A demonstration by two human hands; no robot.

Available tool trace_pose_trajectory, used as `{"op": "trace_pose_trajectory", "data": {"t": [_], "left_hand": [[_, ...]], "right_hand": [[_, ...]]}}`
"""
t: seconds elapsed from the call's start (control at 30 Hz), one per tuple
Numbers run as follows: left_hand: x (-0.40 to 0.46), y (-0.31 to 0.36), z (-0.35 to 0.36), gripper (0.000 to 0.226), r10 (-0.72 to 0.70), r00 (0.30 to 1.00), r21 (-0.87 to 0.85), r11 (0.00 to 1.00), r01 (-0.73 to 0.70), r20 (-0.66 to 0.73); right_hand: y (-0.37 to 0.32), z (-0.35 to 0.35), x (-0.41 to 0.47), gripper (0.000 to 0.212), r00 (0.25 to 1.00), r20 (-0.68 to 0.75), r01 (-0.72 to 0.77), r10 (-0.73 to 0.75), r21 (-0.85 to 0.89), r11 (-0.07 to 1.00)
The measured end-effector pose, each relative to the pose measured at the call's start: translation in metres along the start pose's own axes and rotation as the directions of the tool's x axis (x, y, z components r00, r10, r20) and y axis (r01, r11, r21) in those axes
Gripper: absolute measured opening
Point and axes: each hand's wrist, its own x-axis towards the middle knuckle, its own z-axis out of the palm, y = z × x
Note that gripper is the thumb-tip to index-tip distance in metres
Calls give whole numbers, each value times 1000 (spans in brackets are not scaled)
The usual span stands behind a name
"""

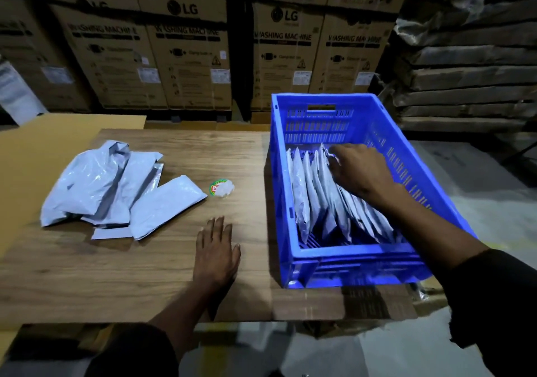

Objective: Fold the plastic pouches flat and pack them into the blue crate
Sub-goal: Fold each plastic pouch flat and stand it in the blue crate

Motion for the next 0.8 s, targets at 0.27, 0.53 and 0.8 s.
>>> {"op": "trace_pose_trajectory", "data": {"t": [0.27,0.53,0.8], "left_hand": [[21,-80,-20,76,-118,990,89,988,124,-72],[48,-148,-27,84,-162,987,119,980,161,-8],[8,-135,-12,72,124,992,28,992,-124,-29]], "right_hand": [[-159,3,21,30,964,-20,264,-266,205,942],[-226,66,5,31,921,273,239,-279,172,956],[-238,119,-23,26,892,372,165,-256,260,952]]}}
